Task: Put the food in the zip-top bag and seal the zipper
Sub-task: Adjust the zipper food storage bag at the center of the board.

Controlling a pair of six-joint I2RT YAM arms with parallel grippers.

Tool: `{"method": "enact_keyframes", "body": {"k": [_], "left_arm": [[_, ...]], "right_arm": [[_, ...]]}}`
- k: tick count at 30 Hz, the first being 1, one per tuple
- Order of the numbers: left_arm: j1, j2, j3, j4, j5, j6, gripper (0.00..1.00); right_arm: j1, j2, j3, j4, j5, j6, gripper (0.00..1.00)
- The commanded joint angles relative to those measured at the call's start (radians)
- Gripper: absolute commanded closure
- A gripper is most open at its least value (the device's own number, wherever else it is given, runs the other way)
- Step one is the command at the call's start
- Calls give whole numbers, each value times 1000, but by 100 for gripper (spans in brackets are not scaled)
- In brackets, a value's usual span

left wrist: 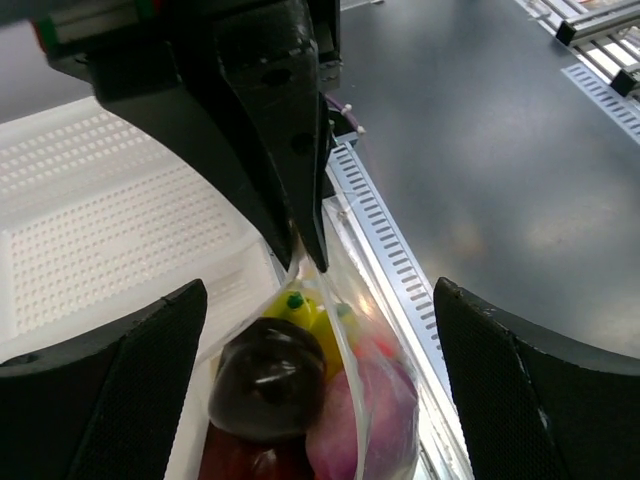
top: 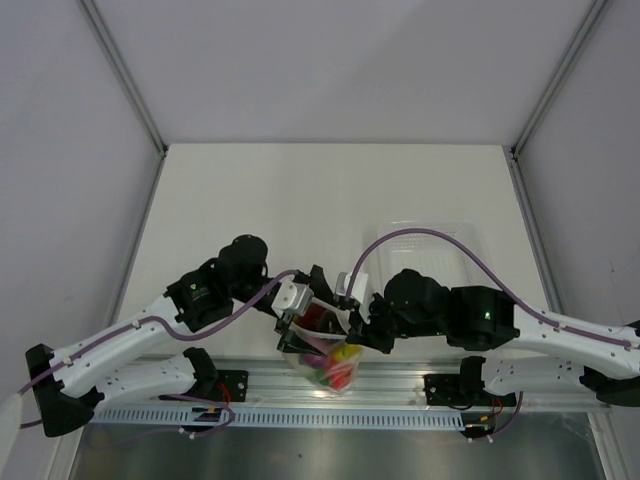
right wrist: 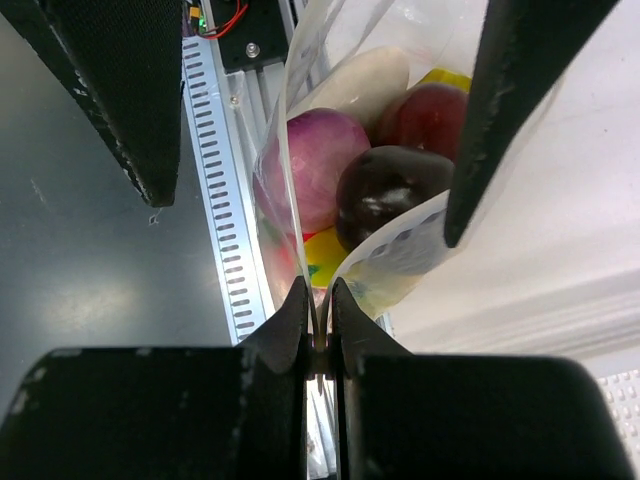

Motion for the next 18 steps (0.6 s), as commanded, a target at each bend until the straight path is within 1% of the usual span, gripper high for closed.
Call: {"method": "enact_keyframes", "body": {"k": [1, 3, 4, 6, 8, 11, 14, 17, 18], "left_arm": [[-8, 26, 38, -29, 71, 25, 6], [-8, 61, 65, -61, 59, 31, 6], [-11, 74, 67, -74, 49, 33, 9], [-27, 92, 72, -71, 20, 42, 10], [-47, 103, 73, -66, -32, 45, 11], [-48, 117, 81, -66, -88, 42, 12], [-48, 121, 88, -95, -138, 45, 17], [-48, 118, 90, -126, -167, 39, 24], [-48, 114, 90, -134, -182, 28, 29]], "right_arm": [[-5, -13, 56, 15, 2, -20, 100], [-6, -12, 62, 15, -3, -20, 100], [-6, -9, 64, 15, -4, -20, 100], [-10, 0, 67, 15, -7, -20, 100], [-8, 10, 70, 12, -9, -20, 100], [-8, 16, 76, 4, -9, -18, 100], [-10, 11, 82, -1, -4, -20, 100], [-10, 7, 93, -11, 8, -20, 100], [-10, 8, 98, -17, 11, -20, 100]]}}
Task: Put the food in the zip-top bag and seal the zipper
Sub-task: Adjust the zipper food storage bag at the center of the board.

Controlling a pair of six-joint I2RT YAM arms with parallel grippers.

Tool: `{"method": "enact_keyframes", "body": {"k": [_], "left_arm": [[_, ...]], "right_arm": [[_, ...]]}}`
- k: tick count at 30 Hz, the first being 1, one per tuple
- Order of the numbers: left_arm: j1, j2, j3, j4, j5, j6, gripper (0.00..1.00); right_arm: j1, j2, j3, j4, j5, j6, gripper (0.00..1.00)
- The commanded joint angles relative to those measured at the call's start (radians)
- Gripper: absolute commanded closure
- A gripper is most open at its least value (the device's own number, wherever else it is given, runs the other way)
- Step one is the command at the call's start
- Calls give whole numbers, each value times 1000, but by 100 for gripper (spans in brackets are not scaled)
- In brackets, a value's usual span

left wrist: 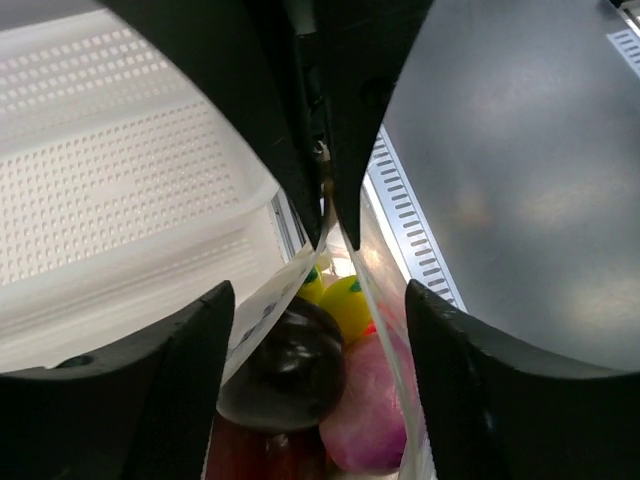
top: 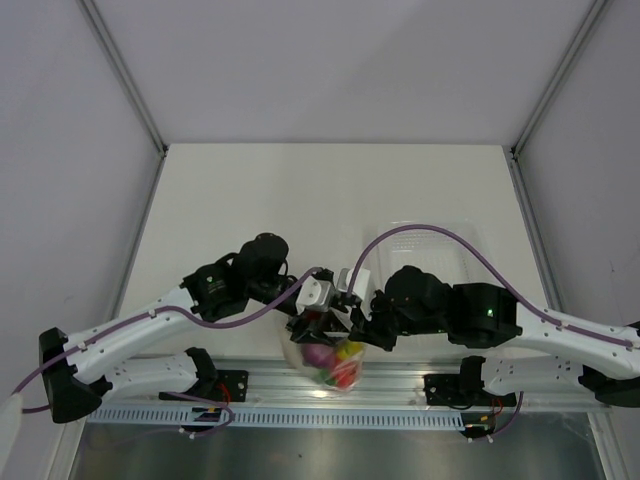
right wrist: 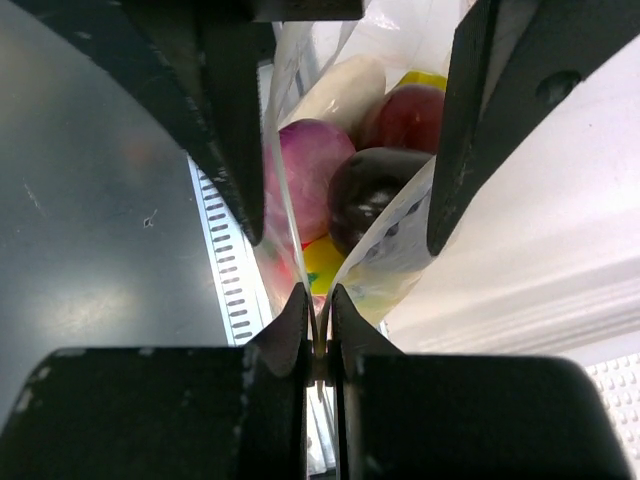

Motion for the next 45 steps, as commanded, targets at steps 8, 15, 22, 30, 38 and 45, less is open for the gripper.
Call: {"method": "enact_keyframes", "body": {"k": [8, 15, 22, 30, 38, 45], "left_arm": [[-12, 19, 29, -47, -82, -7, 58], [-12, 44, 50, -76, -73, -26, 99], [-12, 12, 44, -61, -179, -87, 99], [-5, 30, 70, -93, -237, -121, 99], [52, 29, 84, -84, -217, -178, 99], [86, 32, 93, -84, -174, -191, 99]], "right_arm": [[3, 14, 64, 14, 0, -18, 100], [2, 31, 83, 5, 112, 15, 100], [3, 42, 96, 13, 325, 223, 1], [-3, -113, -67, 152, 508, 377, 1], [-14, -328, -325, 365, 370, 368, 23], [-14, -390, -465, 531, 255, 348, 39]]}}
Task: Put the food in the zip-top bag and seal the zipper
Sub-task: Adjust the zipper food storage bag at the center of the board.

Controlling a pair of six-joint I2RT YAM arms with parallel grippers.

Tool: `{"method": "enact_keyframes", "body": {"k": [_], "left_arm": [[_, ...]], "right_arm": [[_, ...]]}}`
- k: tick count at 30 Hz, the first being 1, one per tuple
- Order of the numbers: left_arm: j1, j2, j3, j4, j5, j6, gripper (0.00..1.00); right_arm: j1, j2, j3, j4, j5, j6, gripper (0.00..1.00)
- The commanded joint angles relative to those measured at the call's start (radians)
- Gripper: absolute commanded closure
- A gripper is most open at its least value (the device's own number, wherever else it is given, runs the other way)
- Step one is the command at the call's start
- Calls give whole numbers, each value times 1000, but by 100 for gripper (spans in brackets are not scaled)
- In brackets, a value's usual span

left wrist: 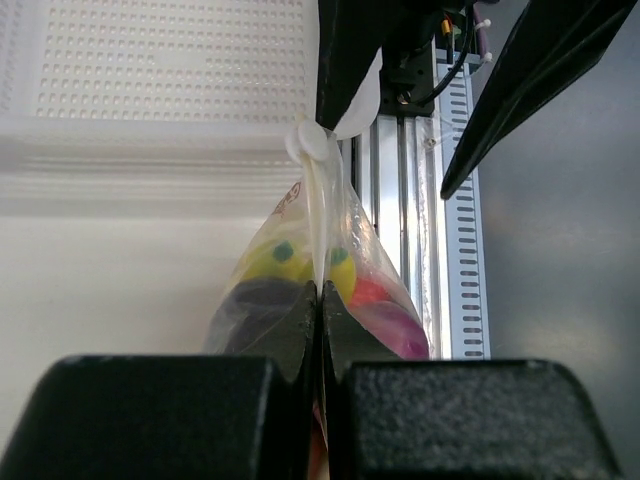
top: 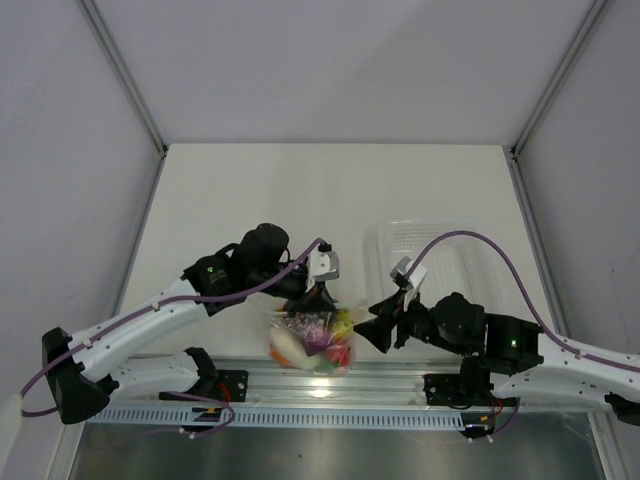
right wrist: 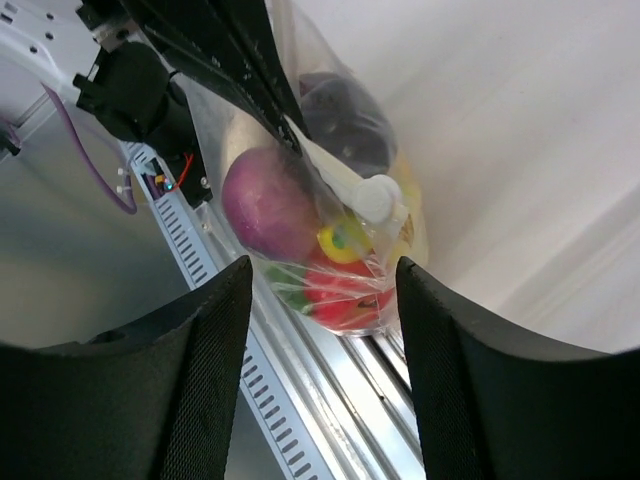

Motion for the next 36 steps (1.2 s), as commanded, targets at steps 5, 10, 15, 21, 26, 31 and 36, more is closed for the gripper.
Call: {"method": "enact_keyframes", "body": {"k": [5, 10, 15, 21, 26, 31, 36], "left_arm": [[21, -11, 47, 25, 64, -26, 99], [25, -10, 47, 25, 70, -21, 99], [25, -6, 46, 28, 79, -23, 99], [34, -8, 43, 31, 90, -24, 99], [36, -3, 41, 36, 95, -26, 100], [42, -2, 44, 37, 107, -29, 99], [48, 0, 41, 42, 122, -32, 99]], "right_arm": [[-2, 14, -41, 177, -38, -35, 38], [-7, -4, -60, 188, 8, -55, 36], [-20, -9, -67, 190, -11, -49, 39], [-27, 31, -113, 242, -15, -32, 44], [-27, 25, -152, 293, -8, -24, 53], [-27, -16, -190, 323, 12, -20, 78], [-30, -49, -225, 365, 32, -15, 82]]}}
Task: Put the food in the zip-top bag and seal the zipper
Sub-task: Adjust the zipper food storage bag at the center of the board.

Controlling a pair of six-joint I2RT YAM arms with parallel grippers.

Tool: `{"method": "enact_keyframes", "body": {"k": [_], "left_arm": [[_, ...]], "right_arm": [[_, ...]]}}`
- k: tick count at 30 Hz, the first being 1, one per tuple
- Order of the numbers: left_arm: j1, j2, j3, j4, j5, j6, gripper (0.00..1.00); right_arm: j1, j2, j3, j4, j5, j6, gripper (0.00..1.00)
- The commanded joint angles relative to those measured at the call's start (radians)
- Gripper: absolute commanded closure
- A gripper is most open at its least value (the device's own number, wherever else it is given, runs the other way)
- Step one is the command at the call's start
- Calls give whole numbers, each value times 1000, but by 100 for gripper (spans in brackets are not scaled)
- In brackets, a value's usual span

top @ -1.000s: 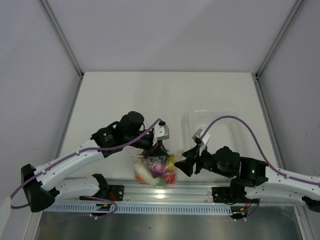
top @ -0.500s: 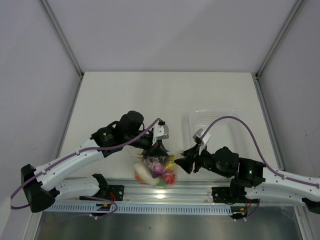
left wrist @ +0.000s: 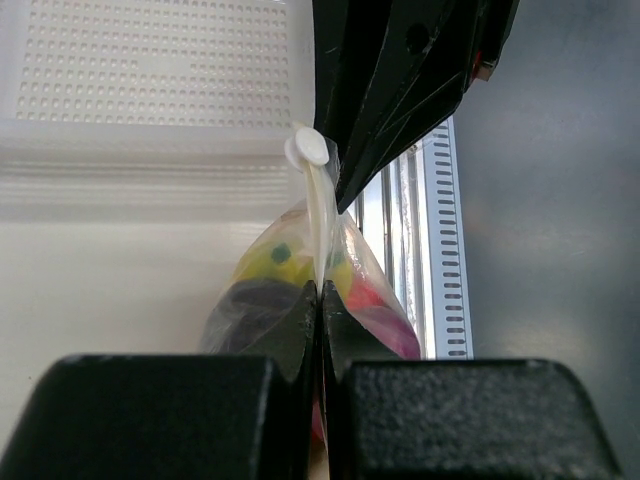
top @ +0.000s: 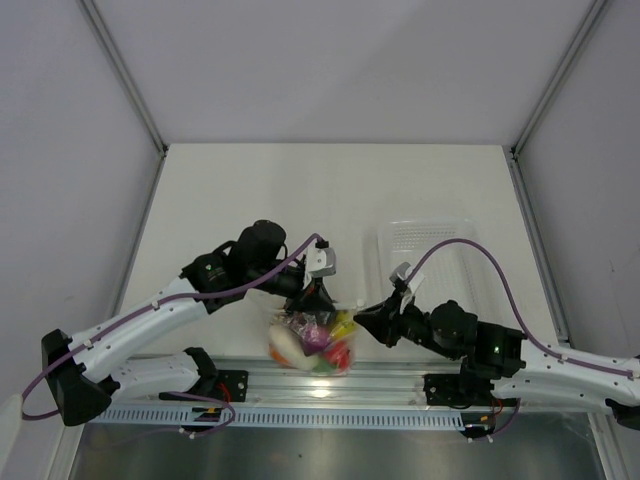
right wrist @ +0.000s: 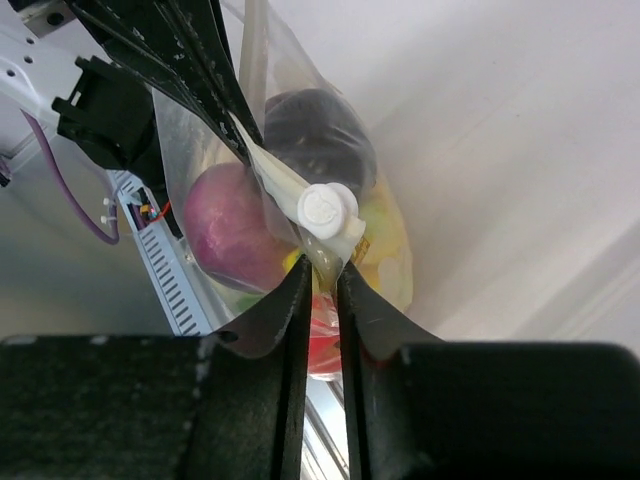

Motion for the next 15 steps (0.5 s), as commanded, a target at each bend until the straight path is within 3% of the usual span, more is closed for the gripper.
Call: {"method": "enact_keyframes", "body": {"k": [1, 11, 13, 14, 15], "left_arm": [[9, -1, 40, 42, 48, -13, 100], [9, 4, 42, 40, 67, -13, 99], [9, 5, 43, 37, 73, -10, 99], [9, 7, 42, 37, 77, -10, 99], [9, 7, 43, 37, 77, -9, 99]], "right_arm": [[-4, -26, -28, 99, 32, 4, 81], [-65, 0, -45, 190, -48, -3, 78], [-79, 3, -42, 191, -78, -9, 86], [-94, 7, -38, 188, -87, -9, 100], [-101, 11, -36, 188, -100, -6, 100]]}}
